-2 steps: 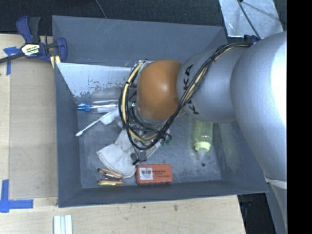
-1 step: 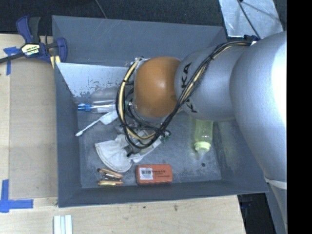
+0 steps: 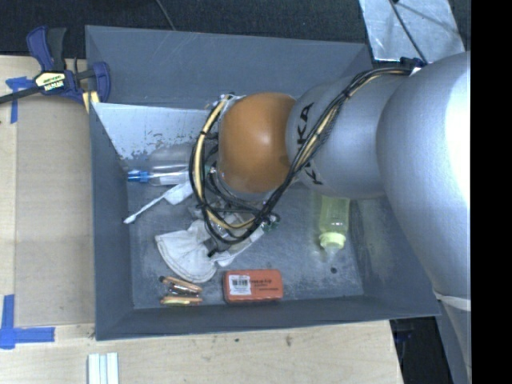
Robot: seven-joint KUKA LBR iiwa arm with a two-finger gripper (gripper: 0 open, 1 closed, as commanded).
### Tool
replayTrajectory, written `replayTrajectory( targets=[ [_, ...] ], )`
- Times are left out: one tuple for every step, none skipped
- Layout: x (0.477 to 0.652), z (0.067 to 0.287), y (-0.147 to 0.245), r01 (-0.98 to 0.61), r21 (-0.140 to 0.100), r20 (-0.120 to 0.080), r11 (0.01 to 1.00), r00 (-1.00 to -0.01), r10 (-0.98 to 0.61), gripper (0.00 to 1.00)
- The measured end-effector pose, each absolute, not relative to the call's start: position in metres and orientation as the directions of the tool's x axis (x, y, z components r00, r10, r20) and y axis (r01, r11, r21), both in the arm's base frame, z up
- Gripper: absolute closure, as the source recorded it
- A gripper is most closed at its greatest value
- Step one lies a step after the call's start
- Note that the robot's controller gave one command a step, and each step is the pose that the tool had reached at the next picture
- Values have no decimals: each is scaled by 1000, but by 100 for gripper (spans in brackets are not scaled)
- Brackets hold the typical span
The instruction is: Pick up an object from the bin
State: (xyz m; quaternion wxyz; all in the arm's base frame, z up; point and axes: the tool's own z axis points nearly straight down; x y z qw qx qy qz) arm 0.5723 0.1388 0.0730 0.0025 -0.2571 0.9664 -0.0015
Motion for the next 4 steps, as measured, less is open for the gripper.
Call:
replayTrajectory(
  targets=[
    [572, 76, 139, -498, -3, -2, 867, -867, -498, 100],
    [569, 95, 139, -496, 1, 5, 868, -868, -496, 100],
    [571, 116, 140, -496, -1, -2, 868, -868, -496, 100],
    [573, 124, 140, -496, -3, -9, 868, -868, -496, 100]
  ],
)
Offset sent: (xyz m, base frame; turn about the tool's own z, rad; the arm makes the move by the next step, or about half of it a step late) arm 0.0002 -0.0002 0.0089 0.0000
